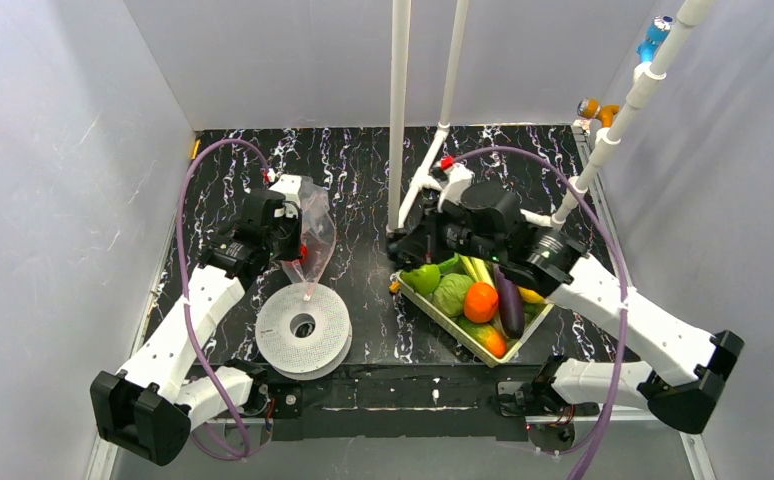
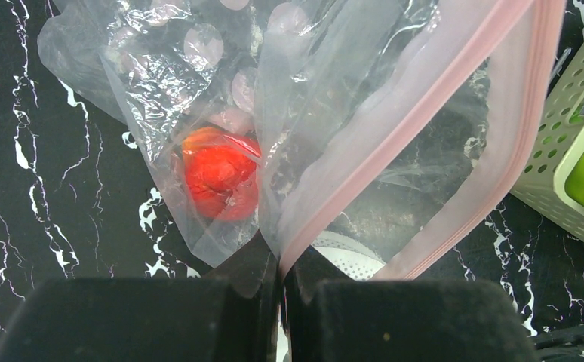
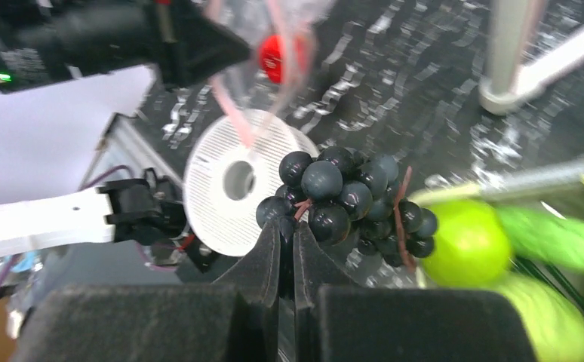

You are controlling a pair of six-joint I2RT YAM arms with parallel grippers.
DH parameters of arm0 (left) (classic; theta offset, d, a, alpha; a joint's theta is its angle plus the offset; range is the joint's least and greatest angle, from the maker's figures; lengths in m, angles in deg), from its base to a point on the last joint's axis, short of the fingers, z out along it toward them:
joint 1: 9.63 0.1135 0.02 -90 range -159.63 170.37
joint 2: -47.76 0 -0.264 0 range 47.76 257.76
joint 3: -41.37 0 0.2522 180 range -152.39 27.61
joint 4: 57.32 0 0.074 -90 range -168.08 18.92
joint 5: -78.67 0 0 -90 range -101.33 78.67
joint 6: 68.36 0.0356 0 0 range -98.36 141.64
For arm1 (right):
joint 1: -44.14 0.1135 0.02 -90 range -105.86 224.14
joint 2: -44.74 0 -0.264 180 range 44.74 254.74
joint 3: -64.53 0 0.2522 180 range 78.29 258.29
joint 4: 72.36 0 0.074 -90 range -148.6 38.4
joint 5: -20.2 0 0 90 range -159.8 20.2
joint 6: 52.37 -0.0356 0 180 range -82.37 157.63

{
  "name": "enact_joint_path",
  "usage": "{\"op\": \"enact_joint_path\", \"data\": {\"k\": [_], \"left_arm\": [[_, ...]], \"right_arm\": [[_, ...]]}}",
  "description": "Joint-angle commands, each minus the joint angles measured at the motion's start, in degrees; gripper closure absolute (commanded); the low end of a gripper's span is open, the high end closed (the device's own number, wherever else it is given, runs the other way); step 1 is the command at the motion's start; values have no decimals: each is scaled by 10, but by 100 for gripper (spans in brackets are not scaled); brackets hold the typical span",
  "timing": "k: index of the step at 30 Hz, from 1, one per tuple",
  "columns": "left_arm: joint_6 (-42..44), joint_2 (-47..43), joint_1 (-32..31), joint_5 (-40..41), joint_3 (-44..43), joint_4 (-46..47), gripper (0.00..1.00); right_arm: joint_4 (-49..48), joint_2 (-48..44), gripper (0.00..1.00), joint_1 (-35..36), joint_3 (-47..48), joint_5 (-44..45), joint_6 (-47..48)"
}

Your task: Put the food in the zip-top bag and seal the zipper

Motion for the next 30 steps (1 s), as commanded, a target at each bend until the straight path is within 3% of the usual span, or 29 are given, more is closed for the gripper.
{"op": "enact_joint_path", "data": {"k": [1,7,15,30], "left_arm": [[-2,-21,-2,-4,5,1,100],[-3,-36,-1,-4,6,2,100],[-6,-45,-2,-16,4,5,100],[-10,-82,-1,-21,11,14,100]], "right_arm": [[-190,52,99,12,13,-137,-19],[-327,136,99,18,46,-200,-100],[-420,203,99,21,88,-214,-150],[-479,299,99,23,75,-64,-130]]}}
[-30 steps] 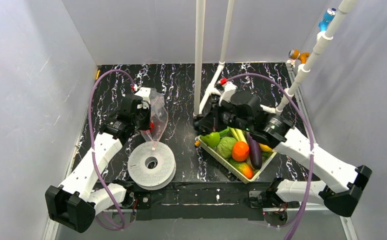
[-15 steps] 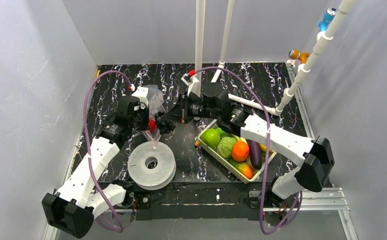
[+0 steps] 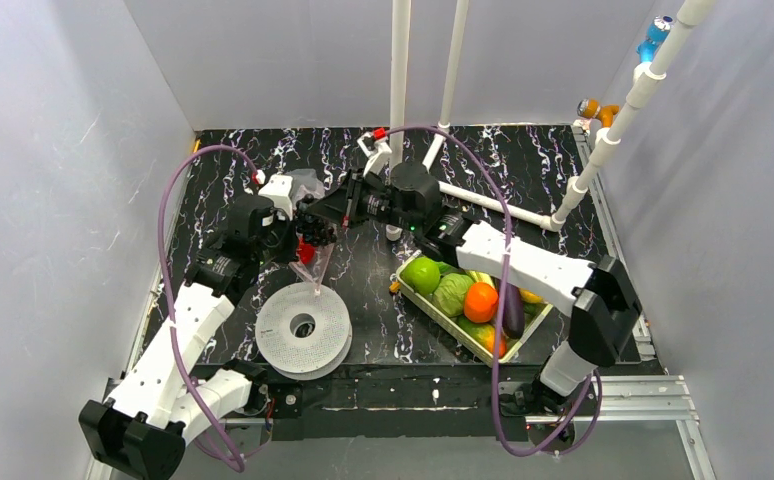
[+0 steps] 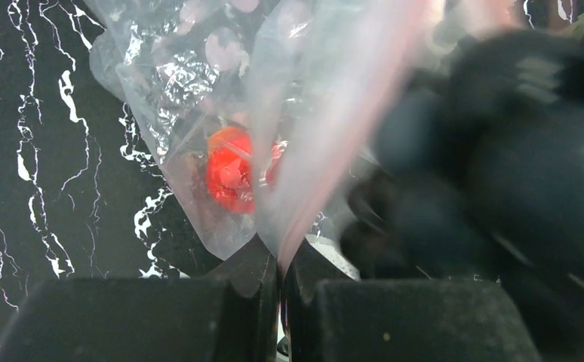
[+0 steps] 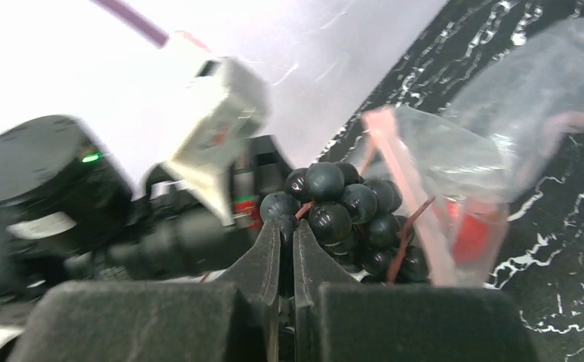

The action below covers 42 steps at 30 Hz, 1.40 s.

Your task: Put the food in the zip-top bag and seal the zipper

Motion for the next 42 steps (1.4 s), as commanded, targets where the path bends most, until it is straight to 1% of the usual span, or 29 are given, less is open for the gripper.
{"op": "enact_joint_path", "data": {"k": [1,3,7,11,17,19,24,25,26,28,31,34,37,38,42], "left_arm": [[-3,-24,-1,-5,5,13,100],[-3,-26,-1,-5,6,12,100],[-4,-28,-1,-12,6,14,100],[-4,-28,-2,-27,6,17,100],[-1,-37,-2,-37,10,24,100],[-1,-41,-1,-37,13,26,100],[-1,-45,-1,-31,14,28,100],[-2,-45,-1,-28,14,28,100],[-3,-44,-1,-25,15,28,100],[-3,-42,-1,-23,15,27,100],[-3,-38,-1,-19,15,28,100],[-5,-24,-1,-1,12,20,100],[-8,-5,-1,14,5,8,100],[-8,0,-1,16,4,5,100],[-9,6,-2,21,5,5,100]], "right_arm": [[-43,38,99,4,7,48,15],[-37,49,99,8,4,56,14],[-5,63,99,11,3,97,16],[64,92,99,14,52,128,29],[194,161,99,34,163,133,73],[212,171,99,39,177,131,82],[241,178,99,41,177,123,91],[249,178,97,41,176,119,97],[255,180,92,41,176,113,102],[287,187,80,41,193,94,115],[357,189,62,41,232,102,127],[397,164,49,41,241,103,134],[423,124,39,41,227,122,141],[431,110,37,41,220,125,143],[456,36,36,41,172,132,150]]}}
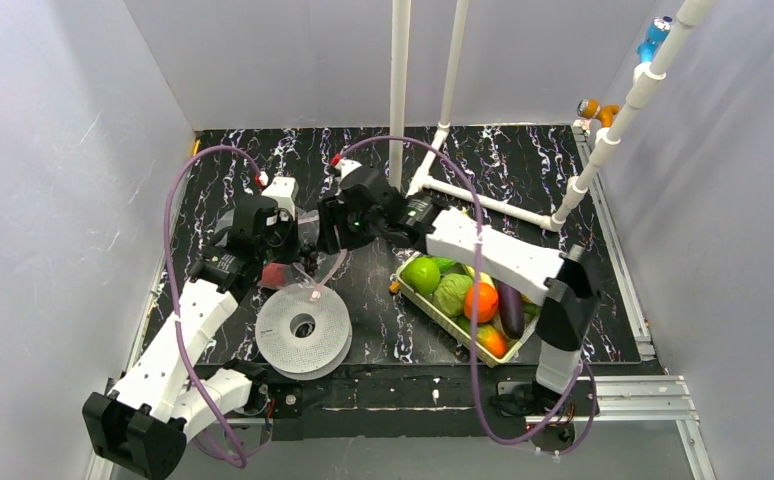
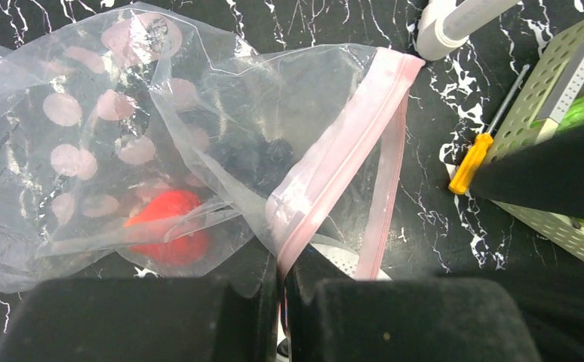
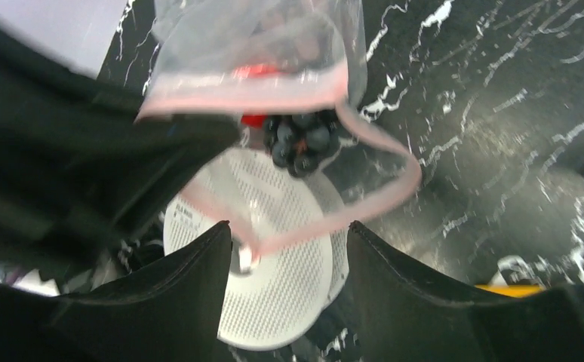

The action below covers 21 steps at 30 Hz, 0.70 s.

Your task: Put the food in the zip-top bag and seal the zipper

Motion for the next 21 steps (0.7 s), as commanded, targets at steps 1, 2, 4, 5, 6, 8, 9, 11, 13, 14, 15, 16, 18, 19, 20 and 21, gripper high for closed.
{"op": "enact_joint_path", "data": {"k": [1,2,4,5,6,8,9,11,13,14,15,16,18,19,20,21], "left_arm": [[-3,1,-2,21,-7,-5,100],[-3,3,-1,23,-7,-6,100],[-2,5,-1,25,-7,-6,100],[-2,7,-1,26,-7,-6,100],[-2,8,-1,27,-7,-6,100],[-2,10,-1,28,-6,-6,100],[-2,11,-1,28,-6,-6,100],[-2,14,-1,27,-6,-6,100],[-3,18,-1,26,-7,-6,100],[-3,20,-1,25,-7,-6,100],[-2,21,-1,25,-7,-7,100],[-2,22,-1,26,-7,-7,100],[-2,23,-1,26,-7,-6,100],[-2,23,-2,28,-6,-7,100],[-2,24,-1,30,-5,-7,100],[-1,25,-1,32,-5,-8,100]], "right_arm": [[41,-117,36,-1,-46,20,21],[46,-140,36,-1,-69,29,22],[53,-188,35,-1,-121,50,24],[57,-212,35,-2,-151,63,25],[64,-233,34,-2,-182,75,26],[84,-274,30,-3,-233,106,24],[95,-295,29,-4,-257,121,20],[120,-330,26,-8,-297,150,5],[143,-366,21,-12,-336,172,-13],[151,-384,18,-13,-352,183,-20],[157,-404,15,-15,-368,194,-27],[165,-419,11,-16,-380,207,-35],[206,-443,3,-24,-392,260,-79],[241,-451,2,-31,-392,292,-113],[278,-458,2,-41,-388,320,-149],[307,-465,2,-54,-386,336,-179]]}}
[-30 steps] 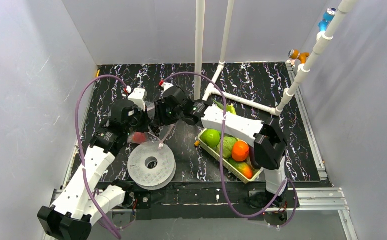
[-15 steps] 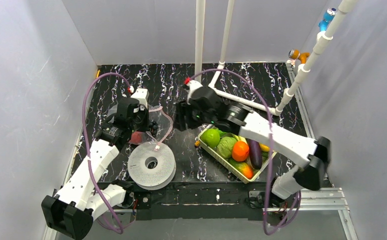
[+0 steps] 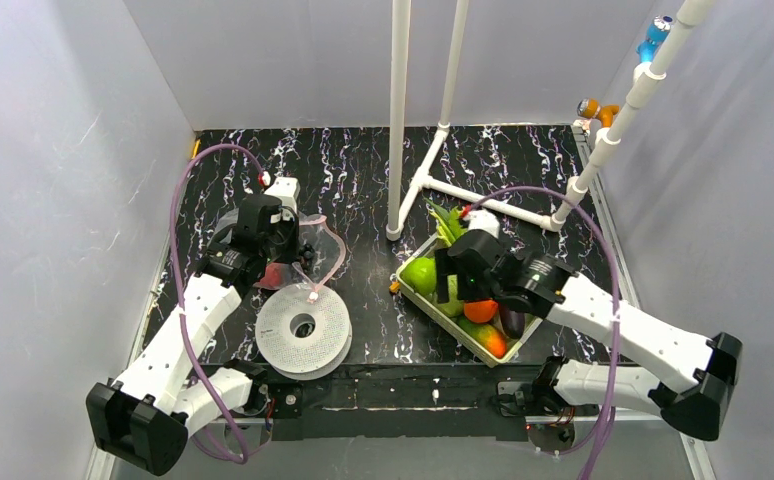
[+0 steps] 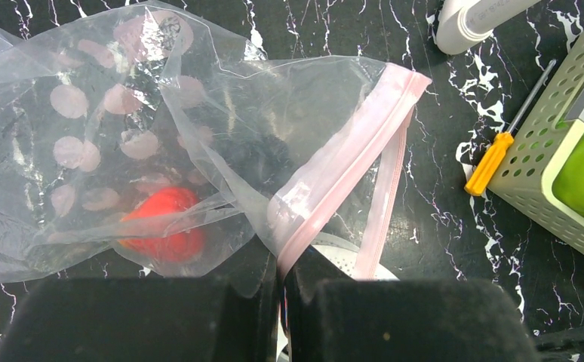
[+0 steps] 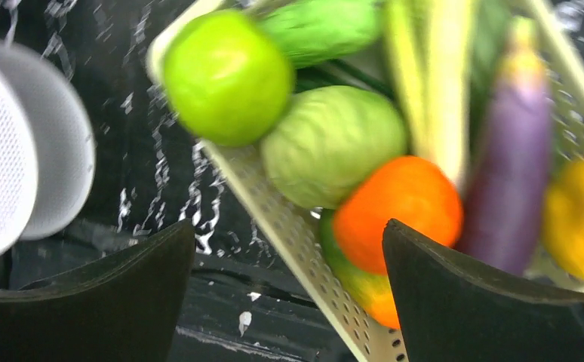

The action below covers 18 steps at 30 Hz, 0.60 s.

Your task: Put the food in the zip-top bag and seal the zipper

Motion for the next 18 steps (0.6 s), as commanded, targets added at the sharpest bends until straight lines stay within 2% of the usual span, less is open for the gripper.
{"op": "enact_joint_path", "data": {"k": [1,7,18], "left_arm": [[0,1,-1,17,-5,-6,100],[1,1,-2,24,-3,-7,100],[2,3,-1,21,-3,-6,100]], "right_arm": [[125,-47,2,-42,6,130,-140],[118,-80,2,-70,-35,99,-174],[44,-49,2,-87,-85,32,-172]]}}
